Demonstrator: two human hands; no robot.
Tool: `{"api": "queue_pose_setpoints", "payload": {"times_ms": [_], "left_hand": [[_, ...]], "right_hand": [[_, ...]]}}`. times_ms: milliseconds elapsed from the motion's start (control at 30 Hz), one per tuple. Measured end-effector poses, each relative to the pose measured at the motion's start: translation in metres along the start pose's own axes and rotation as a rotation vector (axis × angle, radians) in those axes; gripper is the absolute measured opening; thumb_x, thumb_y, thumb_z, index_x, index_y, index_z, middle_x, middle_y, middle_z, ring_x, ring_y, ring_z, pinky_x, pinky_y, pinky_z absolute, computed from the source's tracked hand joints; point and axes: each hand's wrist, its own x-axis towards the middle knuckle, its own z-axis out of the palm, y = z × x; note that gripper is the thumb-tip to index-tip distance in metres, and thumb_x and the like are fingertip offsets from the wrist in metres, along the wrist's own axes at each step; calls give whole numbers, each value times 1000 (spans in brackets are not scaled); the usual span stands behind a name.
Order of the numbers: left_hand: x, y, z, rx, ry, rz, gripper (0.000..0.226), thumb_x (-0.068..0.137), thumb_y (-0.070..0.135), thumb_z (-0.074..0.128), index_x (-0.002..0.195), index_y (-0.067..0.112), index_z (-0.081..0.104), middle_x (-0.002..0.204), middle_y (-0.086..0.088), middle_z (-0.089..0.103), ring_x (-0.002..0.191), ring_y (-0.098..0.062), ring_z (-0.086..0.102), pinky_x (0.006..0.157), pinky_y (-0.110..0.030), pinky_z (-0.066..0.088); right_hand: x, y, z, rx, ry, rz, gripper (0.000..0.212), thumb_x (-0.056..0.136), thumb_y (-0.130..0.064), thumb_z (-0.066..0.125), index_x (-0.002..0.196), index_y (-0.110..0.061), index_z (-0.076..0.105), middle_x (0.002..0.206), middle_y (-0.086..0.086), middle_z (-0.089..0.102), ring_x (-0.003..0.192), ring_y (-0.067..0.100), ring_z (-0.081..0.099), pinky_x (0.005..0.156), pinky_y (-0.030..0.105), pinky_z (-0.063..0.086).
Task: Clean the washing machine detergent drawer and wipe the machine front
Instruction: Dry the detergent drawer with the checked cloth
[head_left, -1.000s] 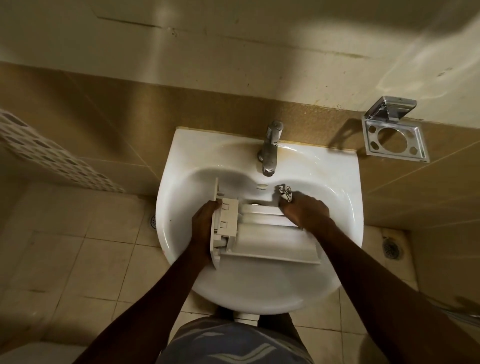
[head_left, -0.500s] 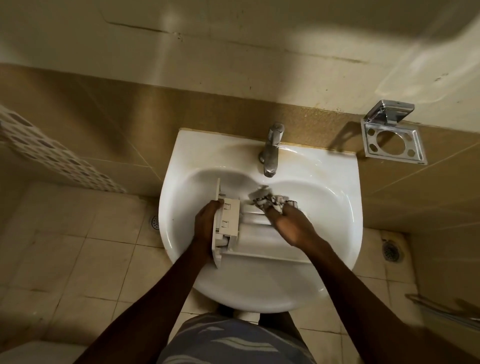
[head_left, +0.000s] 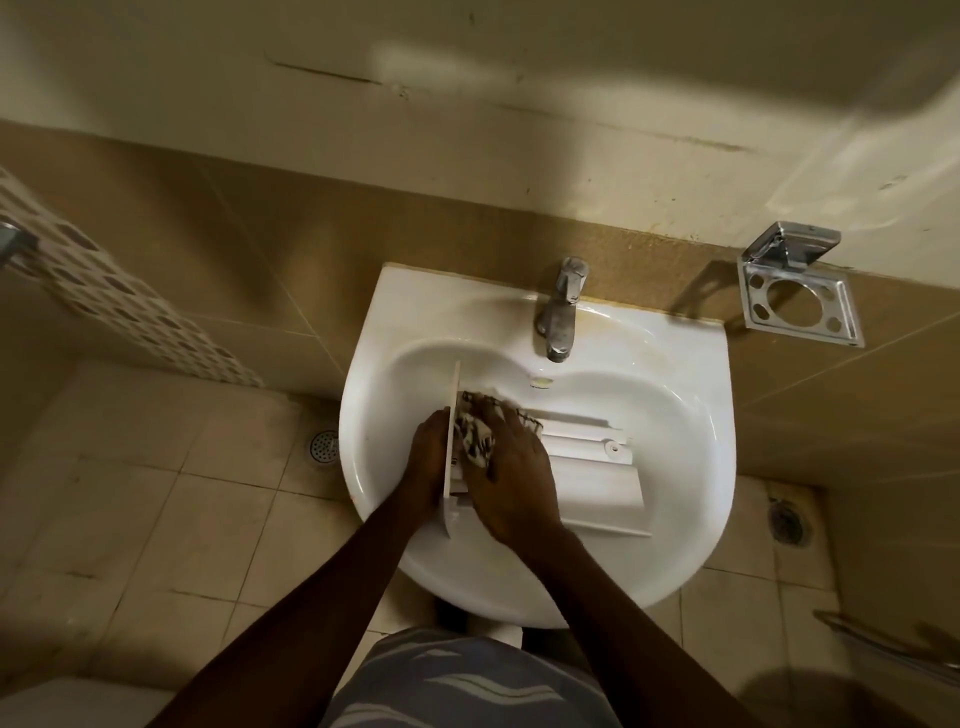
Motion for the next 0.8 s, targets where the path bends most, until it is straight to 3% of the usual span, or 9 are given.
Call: {"api": "queue_pose_setpoints", "payload": {"times_ms": [133, 267, 367, 467, 633, 733, 800], "left_hand": [[4, -4, -3, -62, -29, 13, 34, 104, 21, 42, 88, 11, 70, 81, -7, 74, 78, -22, 70, 76, -33, 54], [5, -8, -4, 9, -28, 50, 35, 106, 24, 37, 102, 12, 70, 101, -14, 73, 97, -28, 69, 90, -41, 54], [2, -5, -2, 63, 10, 62, 34, 107, 24, 36, 101, 14, 69, 100, -13, 72, 95, -26, 68, 82, -35, 55], [2, -6, -3, 56, -17, 59, 34, 107, 25, 38, 105, 12, 69, 103, -15, 72, 96, -27, 68, 84, -37, 55], [4, -11, -5, -45, -33, 22, 35, 104, 23, 41, 105, 6, 71, 104, -20, 71, 97, -32, 69, 89, -39, 55], [6, -15, -6, -68, -40, 22, 36, 102, 28, 44, 110, 6, 71, 117, -27, 67, 111, -39, 64, 101, -46, 49], [6, -15, -5, -31, -16, 40, 34, 105, 27, 41, 106, 10, 71, 110, -22, 70, 106, -35, 66, 94, -43, 53]], "right_hand": [[-32, -1, -2, -37, -70, -78, 69, 89, -53, 27, 155, -35, 19, 164, -13, 12, 152, 12, -4, 122, 39, 1], [6, -3, 1, -33, -87, 54, 67, 92, -45, 37, 155, -34, 17, 163, -11, 15, 152, 17, 4, 122, 46, 10], [39, -4, 1, -12, -133, 138, 63, 98, -37, 42, 156, -30, 16, 164, -10, 12, 152, 18, 2, 122, 47, 11], [24, -6, 1, -17, -100, 116, 66, 96, -42, 38, 156, -30, 14, 164, -9, 13, 152, 16, 3, 122, 45, 11], [-35, -10, -10, 23, -123, 2, 67, 90, -55, 25, 155, -38, 14, 162, -18, 9, 151, 8, -5, 122, 36, -4], [-19, -13, -6, 13, -115, 61, 64, 95, -46, 35, 155, -37, 15, 163, -15, 13, 151, 13, 1, 123, 39, 1], [5, -14, -5, -5, -111, 110, 64, 97, -39, 41, 155, -34, 15, 163, -13, 13, 152, 16, 3, 123, 42, 5]]}}
